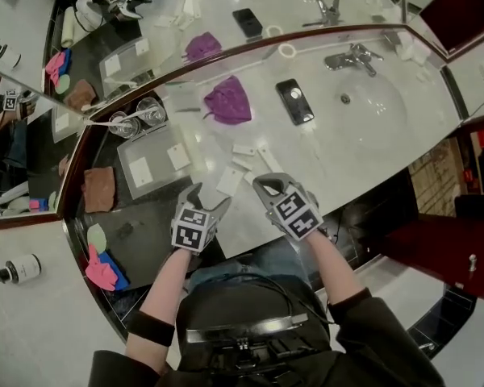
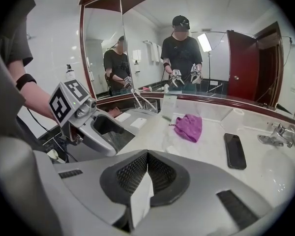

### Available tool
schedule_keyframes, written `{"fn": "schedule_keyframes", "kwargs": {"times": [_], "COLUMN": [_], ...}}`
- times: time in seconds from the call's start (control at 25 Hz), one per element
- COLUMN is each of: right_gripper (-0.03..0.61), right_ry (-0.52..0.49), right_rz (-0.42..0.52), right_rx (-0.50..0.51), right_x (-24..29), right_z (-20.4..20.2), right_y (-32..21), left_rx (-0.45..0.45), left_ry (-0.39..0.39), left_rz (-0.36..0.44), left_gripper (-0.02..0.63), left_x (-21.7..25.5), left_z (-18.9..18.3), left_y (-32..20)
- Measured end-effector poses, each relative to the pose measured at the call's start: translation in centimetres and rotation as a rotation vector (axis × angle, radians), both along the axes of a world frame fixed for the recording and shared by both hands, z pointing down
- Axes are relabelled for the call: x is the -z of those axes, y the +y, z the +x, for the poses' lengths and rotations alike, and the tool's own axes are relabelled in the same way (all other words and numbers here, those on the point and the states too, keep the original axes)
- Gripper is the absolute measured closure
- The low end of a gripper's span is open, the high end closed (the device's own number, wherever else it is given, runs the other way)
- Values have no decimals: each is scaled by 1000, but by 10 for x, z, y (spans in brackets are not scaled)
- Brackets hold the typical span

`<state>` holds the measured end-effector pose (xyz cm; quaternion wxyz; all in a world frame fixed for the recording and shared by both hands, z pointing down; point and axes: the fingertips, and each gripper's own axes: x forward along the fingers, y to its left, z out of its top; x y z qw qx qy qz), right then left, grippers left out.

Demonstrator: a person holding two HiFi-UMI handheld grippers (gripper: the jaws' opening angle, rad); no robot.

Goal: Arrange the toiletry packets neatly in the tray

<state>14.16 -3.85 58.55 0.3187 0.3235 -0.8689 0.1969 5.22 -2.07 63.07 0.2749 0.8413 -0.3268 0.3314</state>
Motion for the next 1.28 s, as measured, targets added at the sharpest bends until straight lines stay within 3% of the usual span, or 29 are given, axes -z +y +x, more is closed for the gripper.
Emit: {"fn": "schedule_keyframes", "kwargs": {"times": [0.28,0.64,0.76,0.8,1.0,1.28], "right_gripper": [563,563,563,563,563,563], "right_ry": [-11,-23,-27,-29,-39,-39], "right_rz": [-9,-32,-38,-40,-44,-41], "right_rx": [-7,-35,-36,-36,-38,-35], "right_x": [-11,-24,-27,-27,-28,-26], "right_z": [29,75,80,81,82,74], "right_y": [-10,-13,-12,-12,-7,-3], "left_rx": [-50,-32,1,7,19,57], "left_ry": [-133,-235,-257,-258,-254,-192], "left_rz": [-74,-132,-117,-114,-113,-9], "left_gripper": [219,221,295,327,336,336], "left_x": [-64,-105,-109,-108,-100,-67], "left_z": [45,52,47,46,44,43], "left_y": [-18,-13,-17,-18,-17,-27]}}
